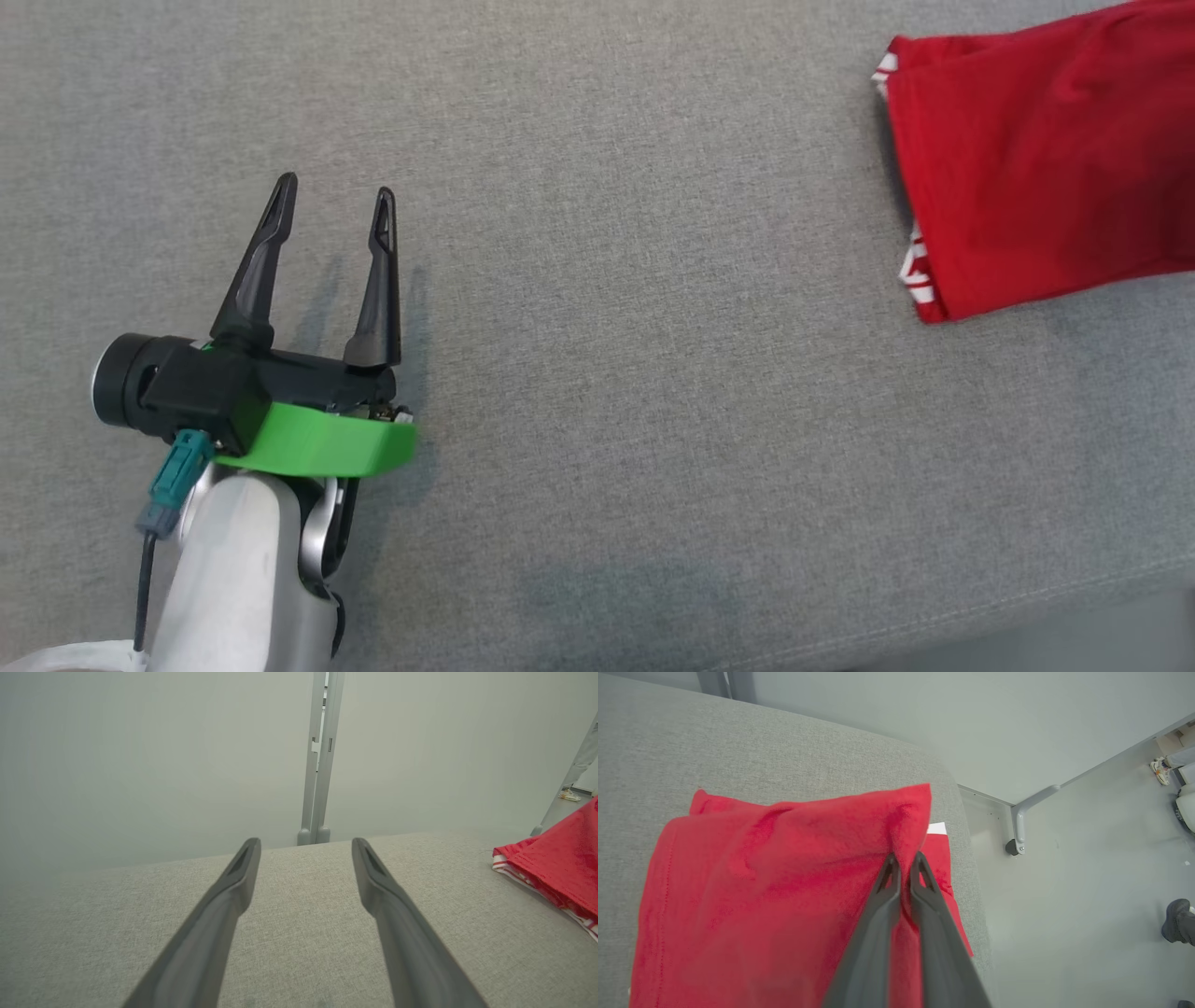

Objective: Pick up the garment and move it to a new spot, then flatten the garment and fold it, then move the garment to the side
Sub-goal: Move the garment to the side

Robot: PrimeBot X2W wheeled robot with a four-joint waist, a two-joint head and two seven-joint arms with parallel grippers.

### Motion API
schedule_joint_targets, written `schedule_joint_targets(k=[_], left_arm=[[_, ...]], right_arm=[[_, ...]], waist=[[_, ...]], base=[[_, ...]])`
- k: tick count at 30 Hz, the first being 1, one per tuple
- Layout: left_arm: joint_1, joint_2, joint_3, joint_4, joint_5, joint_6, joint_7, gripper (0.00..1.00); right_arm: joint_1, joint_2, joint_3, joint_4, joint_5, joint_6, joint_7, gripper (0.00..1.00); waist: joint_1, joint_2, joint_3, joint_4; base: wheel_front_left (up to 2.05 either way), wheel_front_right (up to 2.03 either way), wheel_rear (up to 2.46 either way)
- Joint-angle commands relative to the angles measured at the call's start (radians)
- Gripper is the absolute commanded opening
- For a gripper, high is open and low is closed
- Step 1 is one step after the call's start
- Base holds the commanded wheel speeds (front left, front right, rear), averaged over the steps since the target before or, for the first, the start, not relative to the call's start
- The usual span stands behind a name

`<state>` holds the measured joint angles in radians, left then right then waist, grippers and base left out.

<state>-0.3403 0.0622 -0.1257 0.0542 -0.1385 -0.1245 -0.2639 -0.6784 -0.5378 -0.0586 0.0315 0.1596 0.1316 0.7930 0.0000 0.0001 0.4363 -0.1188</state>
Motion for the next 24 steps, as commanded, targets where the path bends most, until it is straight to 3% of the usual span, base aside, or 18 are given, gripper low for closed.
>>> schedule_joint_targets(k=[1,7,19,24], left_arm=[[-0.024,0.016,0.003,-0.002,0.005,-0.005,0.0,1.0],[-0.047,0.036,-0.009,-0.006,0.012,-0.005,0.0,1.0],[-0.083,0.072,-0.041,-0.027,0.019,-0.007,0.0,1.0],[-0.092,0.081,-0.058,-0.035,0.021,-0.006,0.0,1.0]], right_arm=[[-0.032,-0.023,-0.005,0.005,0.009,-0.002,-0.004,0.0],[-0.103,-0.067,-0.007,0.063,-0.001,-0.002,-0.043,0.0],[-0.229,-0.168,0.04,0.301,-0.071,-0.002,-0.163,0.0],[-0.238,-0.214,0.042,0.401,-0.125,-0.002,-0.281,0.0]], waist=[[0.0,-0.0001,0.056,-0.049],[0.0,-0.0001,0.105,-0.052],[0.0,-0.0001,0.194,-0.016],[0.0,-0.0001,0.217,0.006]], base=[[0.0,0.0,0.0],[0.0,0.0,0.0],[0.0,0.0,0.0],[0.0,0.0,0.0]])
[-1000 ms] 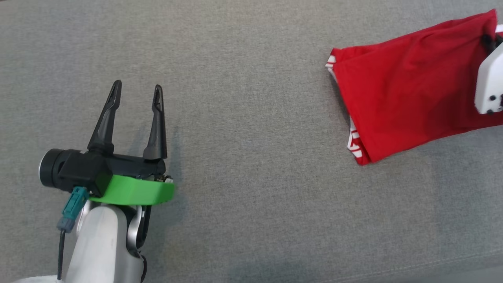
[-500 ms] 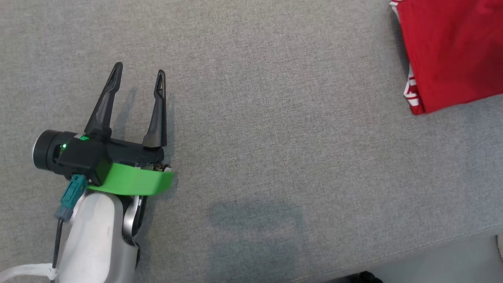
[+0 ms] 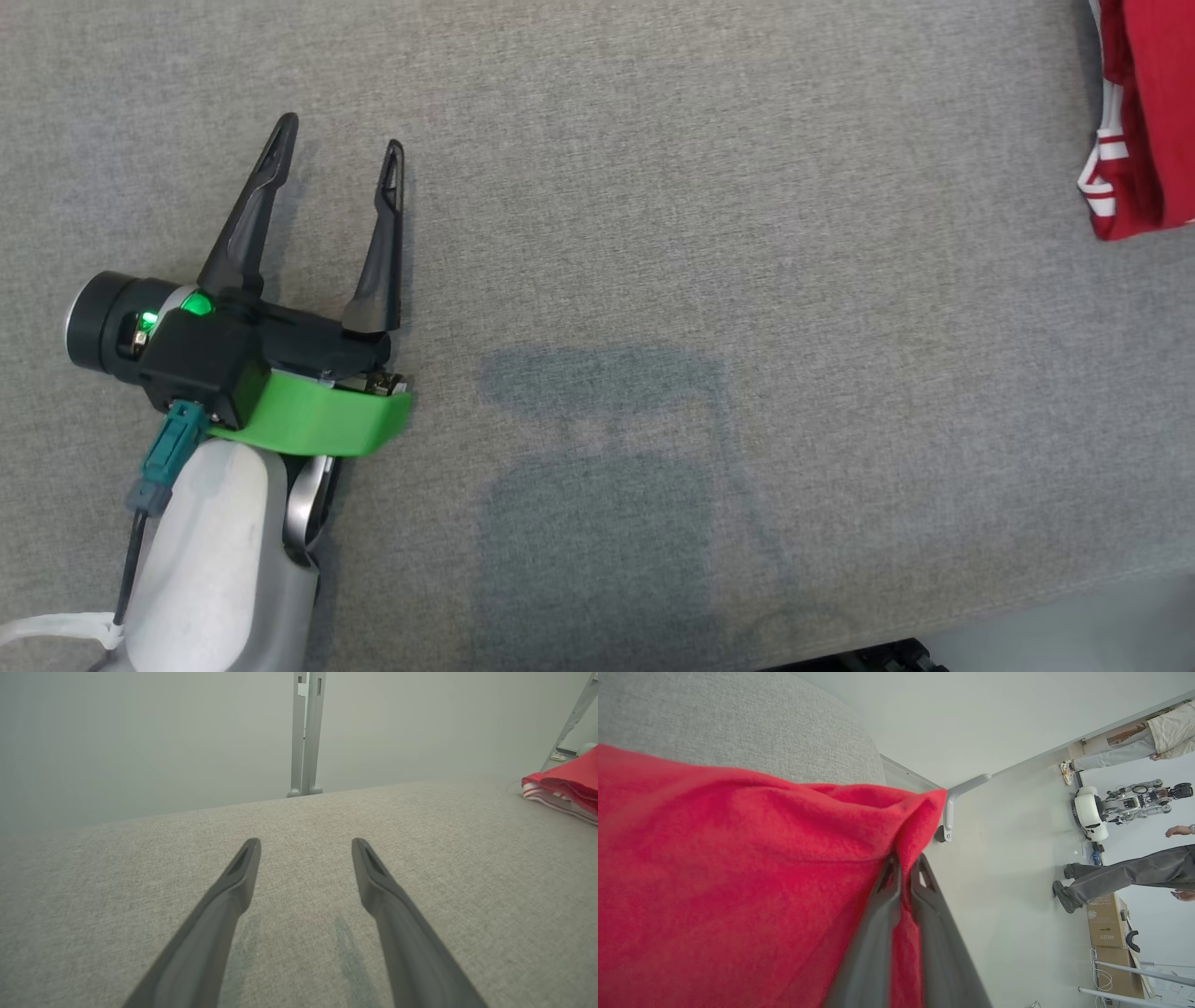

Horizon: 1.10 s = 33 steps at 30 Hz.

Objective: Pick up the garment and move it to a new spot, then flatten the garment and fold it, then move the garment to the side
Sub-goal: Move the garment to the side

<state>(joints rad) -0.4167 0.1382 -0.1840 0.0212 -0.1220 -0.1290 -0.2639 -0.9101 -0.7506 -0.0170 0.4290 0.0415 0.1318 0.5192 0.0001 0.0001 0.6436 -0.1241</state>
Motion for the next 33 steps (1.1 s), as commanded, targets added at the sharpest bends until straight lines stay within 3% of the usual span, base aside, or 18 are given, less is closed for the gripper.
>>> schedule_joint_targets(k=[1,2,3,12,22,27,33], left_arm=[[-0.017,0.006,-0.002,-0.003,0.005,-0.002,0.0,1.0],[-0.019,0.008,-0.004,-0.004,0.009,-0.002,0.0,1.0],[-0.022,0.008,-0.006,-0.004,0.012,-0.002,0.0,1.0],[-0.012,-0.023,0.03,-0.053,-0.003,0.025,0.0,1.0],[0.056,-0.063,0.113,-0.015,-0.094,0.038,0.0,1.0],[0.095,-0.078,0.164,0.07,-0.157,0.069,0.0,1.0],[0.157,-0.081,0.186,0.166,-0.184,0.099,0.0,1.0]], right_arm=[[-0.004,-0.005,-0.003,0.017,-0.015,-0.002,-0.03,0.0],[-0.002,-0.005,-0.003,0.03,-0.023,-0.002,-0.052,0.31],[0.0,-0.002,0.0,0.037,-0.031,-0.002,-0.077,1.0],[0.024,0.051,-0.048,0.057,-0.058,-0.002,-0.329,1.0],[0.15,0.145,-0.036,0.011,0.084,-0.002,-0.563,1.0],[0.247,0.219,-0.035,-0.028,0.146,-0.002,-0.622,1.0],[0.371,0.362,-0.05,-0.101,0.186,-0.002,-0.652,1.0]], waist=[[-0.0001,-0.0001,0.012,0.014],[-0.0001,-0.0001,0.015,0.017],[-0.0001,-0.0001,0.017,0.019],[-0.0001,-0.0001,-0.014,0.03],[-0.0001,-0.0001,-0.176,0.074],[-0.0001,-0.0001,-0.288,0.102],[-0.0001,-0.0001,-0.425,0.126]], base=[[0.0,0.0,0.0],[0.0,0.0,0.0],[0.0,0.0,0.0],[0.0,0.0,0.0],[0.0,0.0,0.0],[0.0,0.0,0.0],[0.0,0.0,0.0]])
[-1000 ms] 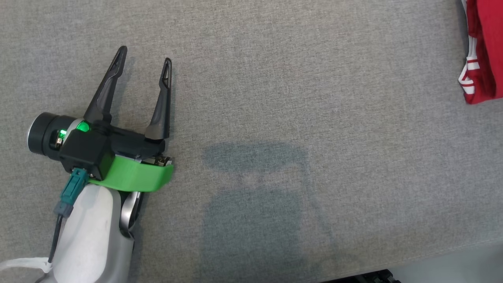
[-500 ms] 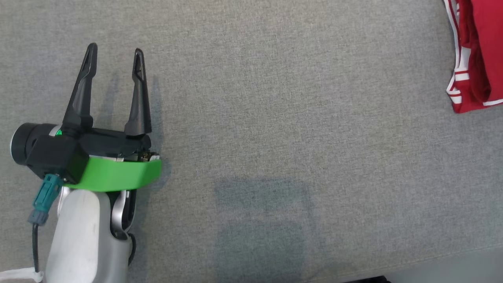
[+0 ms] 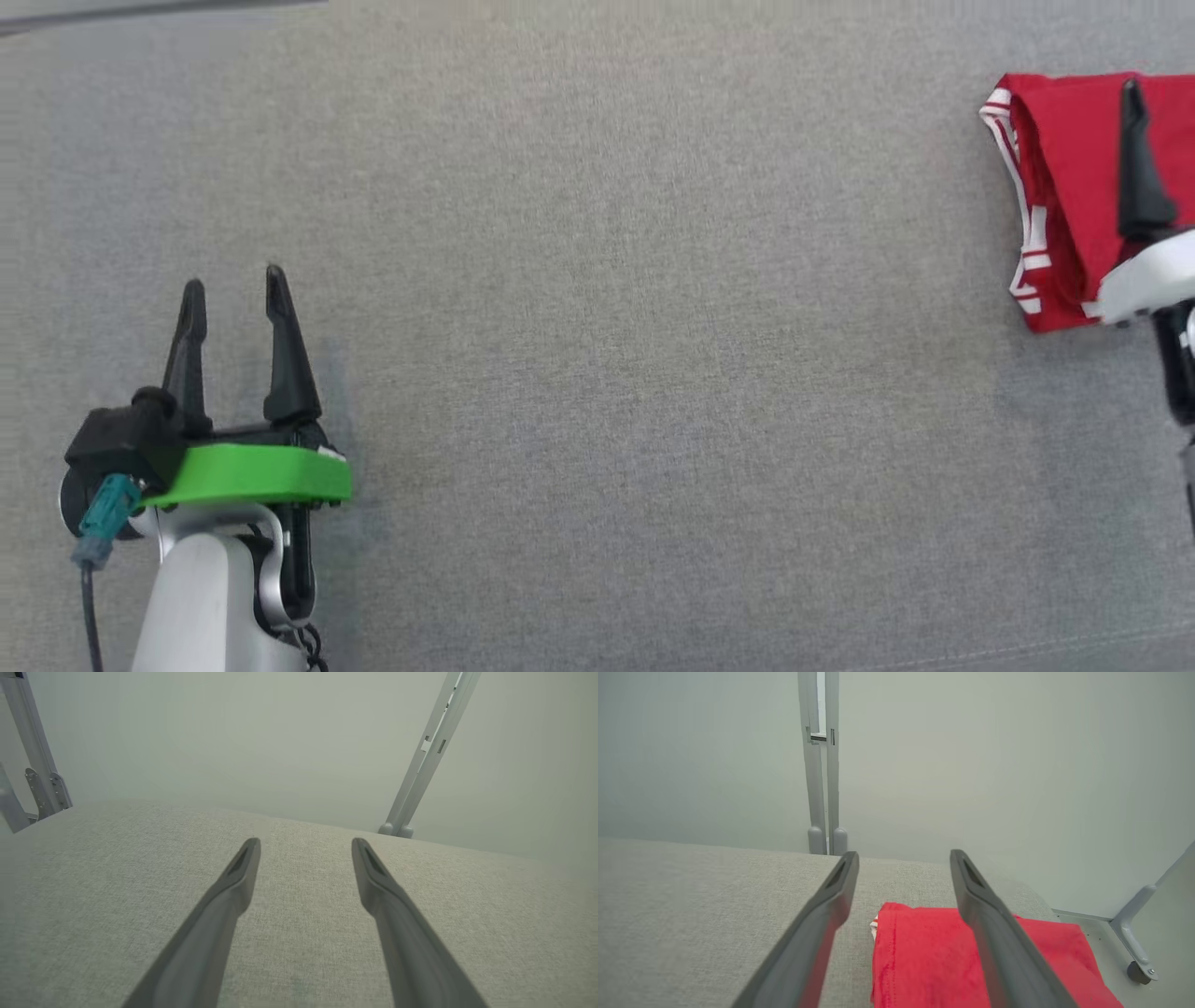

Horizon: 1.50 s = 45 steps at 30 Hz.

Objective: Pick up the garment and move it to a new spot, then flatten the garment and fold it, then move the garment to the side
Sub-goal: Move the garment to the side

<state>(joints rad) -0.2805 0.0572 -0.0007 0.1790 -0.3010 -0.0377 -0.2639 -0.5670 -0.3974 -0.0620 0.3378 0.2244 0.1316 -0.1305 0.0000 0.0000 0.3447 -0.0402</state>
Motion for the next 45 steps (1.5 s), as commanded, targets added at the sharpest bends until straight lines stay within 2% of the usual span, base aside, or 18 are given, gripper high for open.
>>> schedule_joint_targets(k=[1,4,5,10,15,21,29,45], left_arm=[[0.032,0.0,0.0,0.024,-0.007,0.007,0.001,1.0],[0.065,0.004,-0.007,0.059,-0.003,0.012,0.003,1.0],[0.065,0.004,-0.007,0.059,-0.003,0.012,0.003,1.0],[0.13,0.02,-0.021,0.105,0.014,0.008,0.003,1.0],[0.194,0.038,-0.02,0.13,0.003,-0.01,0.001,1.0],[0.246,0.05,-0.02,0.135,0.001,-0.027,0.0,1.0],[0.269,0.06,-0.044,0.125,0.044,-0.034,-0.001,1.0],[0.279,0.03,-0.04,0.133,0.048,-0.051,-0.001,1.0]], right_arm=[[0.05,0.029,-0.003,-0.022,0.006,-0.002,-0.005,1.0],[0.121,0.107,-0.026,-0.054,0.028,-0.002,-0.001,1.0],[0.121,0.107,-0.026,-0.054,0.028,-0.002,-0.001,1.0],[0.231,0.243,-0.095,-0.087,0.019,-0.001,-0.015,1.0],[0.323,0.311,-0.045,-0.104,0.019,-0.001,0.006,1.0],[0.406,0.331,0.053,-0.114,0.005,-0.001,0.023,1.0],[0.482,0.344,0.007,-0.096,-0.058,-0.001,0.009,1.0],[0.492,0.346,-0.006,-0.075,-0.057,-0.001,0.022,1.0]], waist=[[0.0,0.0,-0.15,0.048],[0.0,0.0,-0.206,0.064],[0.0,0.0,-0.206,0.064],[0.0,0.0,-0.29,0.083],[0.0,0.0,-0.351,0.092],[0.0,0.0,-0.373,0.098],[0.0,0.0,-0.38,0.087],[0.0,0.0,-0.362,0.063]], base=[[0.0,0.0,0.0],[0.0,0.0,0.0],[0.0,0.0,0.0],[0.0,0.0,0.0],[0.0,0.0,0.0],[0.0,0.0,0.0],[0.0,0.0,0.0],[0.0,0.0,0.0]])
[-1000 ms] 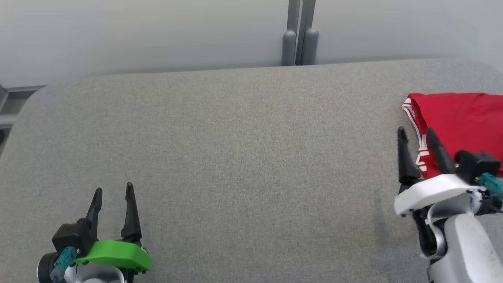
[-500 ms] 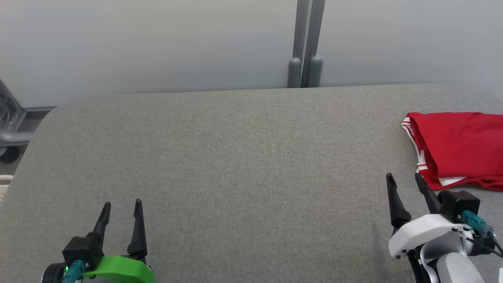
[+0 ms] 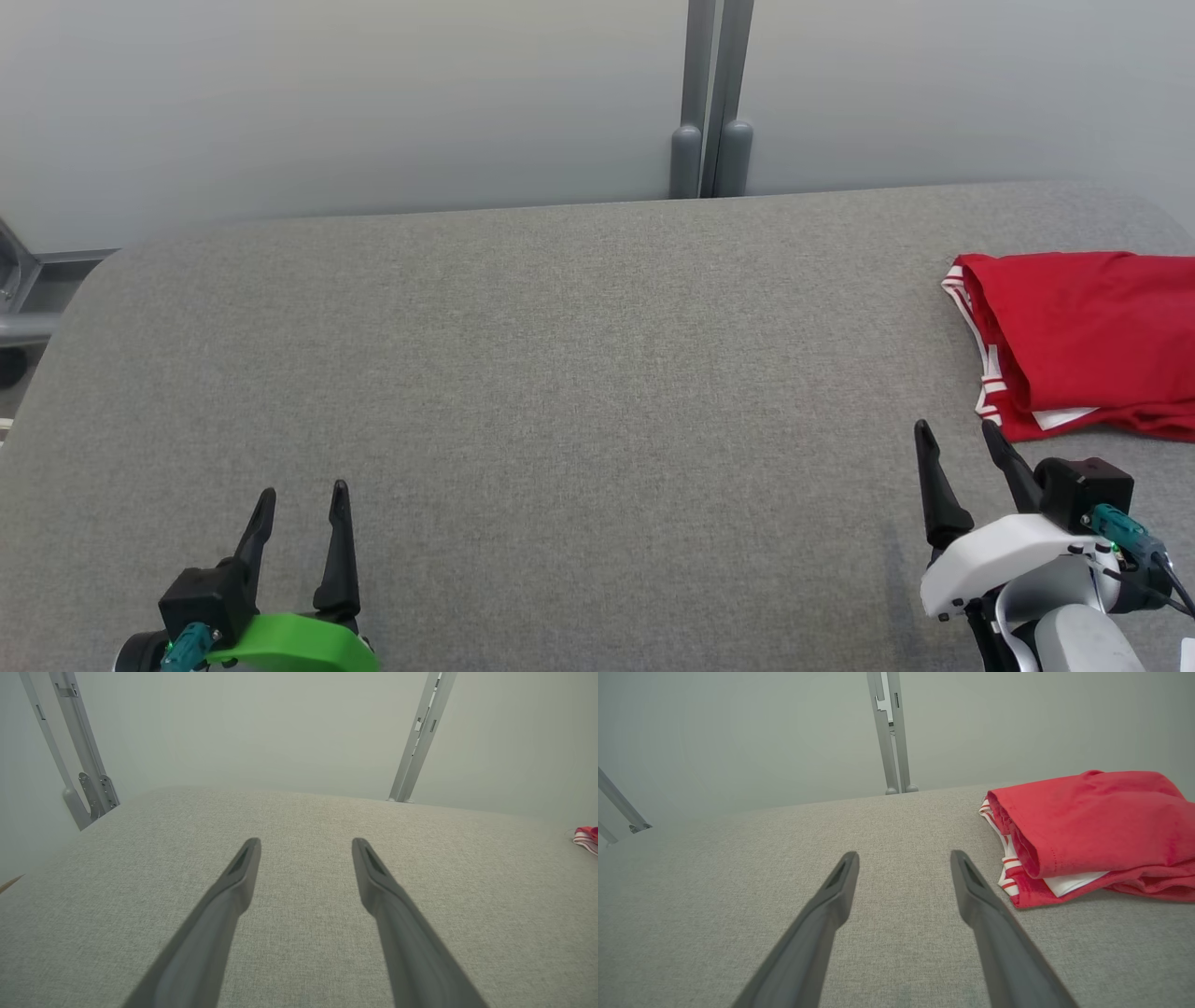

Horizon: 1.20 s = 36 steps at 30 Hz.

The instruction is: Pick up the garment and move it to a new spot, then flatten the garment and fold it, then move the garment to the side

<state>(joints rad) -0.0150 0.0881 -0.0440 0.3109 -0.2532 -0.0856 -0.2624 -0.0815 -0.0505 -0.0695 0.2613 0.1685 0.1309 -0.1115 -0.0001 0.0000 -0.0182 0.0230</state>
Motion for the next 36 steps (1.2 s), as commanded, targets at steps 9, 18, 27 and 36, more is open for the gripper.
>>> schedule_joint_targets(k=[9,18,27,36], left_arm=[[0.006,-0.005,0.011,-0.005,0.01,-0.008,-0.002,1.0],[0.002,-0.011,0.018,0.019,0.005,-0.007,0.004,0.0],[-0.004,-0.017,0.029,0.047,-0.105,-0.011,0.048,0.0],[-0.021,-0.02,0.042,0.035,-0.262,-0.015,0.094,0.0]], right_arm=[[0.006,-0.001,0.005,0.006,0.027,-0.001,0.006,1.0],[0.002,0.002,0.006,0.021,0.026,0.0,0.007,0.0],[0.02,0.008,-0.003,0.045,0.141,0.0,0.027,0.0],[0.029,0.007,-0.005,0.02,0.307,0.0,0.041,0.0]], waist=[[0.0001,0.0,0.003,0.003],[0.0001,0.0,0.004,0.004],[0.0001,0.0,0.005,0.002],[0.0001,0.0,0.006,0.0]], base=[[0.0,0.0,0.0],[0.0,0.0,0.0],[0.0,0.0,0.0],[0.0,0.0,0.0]])
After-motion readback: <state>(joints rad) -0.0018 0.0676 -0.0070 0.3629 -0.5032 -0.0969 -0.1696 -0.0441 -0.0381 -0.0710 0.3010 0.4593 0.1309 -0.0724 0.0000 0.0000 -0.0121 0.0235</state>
